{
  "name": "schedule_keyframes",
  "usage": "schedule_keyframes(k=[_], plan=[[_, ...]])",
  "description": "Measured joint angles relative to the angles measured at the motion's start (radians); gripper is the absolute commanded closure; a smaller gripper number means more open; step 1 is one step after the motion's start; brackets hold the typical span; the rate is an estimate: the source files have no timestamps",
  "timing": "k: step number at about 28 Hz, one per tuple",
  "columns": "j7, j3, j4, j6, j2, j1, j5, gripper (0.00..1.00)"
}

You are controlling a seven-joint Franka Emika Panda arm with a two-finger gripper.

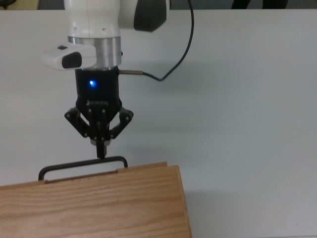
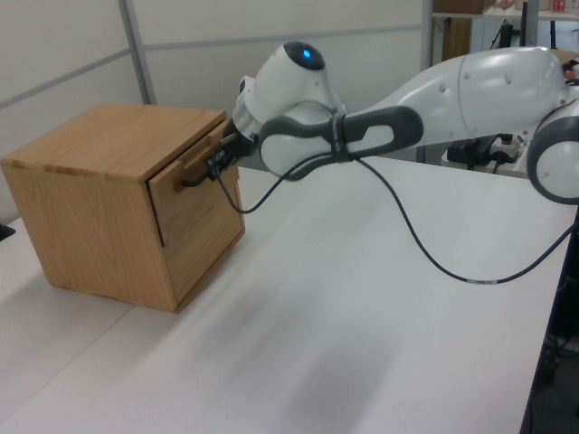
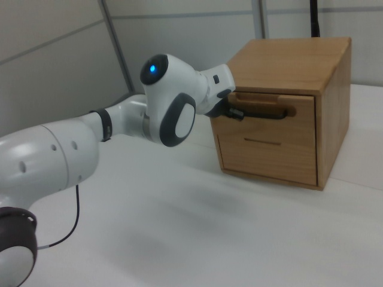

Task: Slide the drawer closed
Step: 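Push the drawer front with the gripper into the cabinet, then lift the gripper up and away from the closed drawer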

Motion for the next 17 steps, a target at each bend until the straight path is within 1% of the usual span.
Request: schedule_keyframes(k=[3, 12, 15, 17], plan=[[0.000, 0.000, 0.000, 0.052, 0.017, 0.002, 0.000, 1.00], [0.000, 0.000, 0.002, 0.058, 0.018, 0.006, 0.000, 1.00], [0.000, 0.001, 0.008, 0.048, 0.014, 0.008, 0.000, 1.00], [0.000, 0.004, 0.018, 0.000, 0.004, 0.009, 0.001, 1.00]])
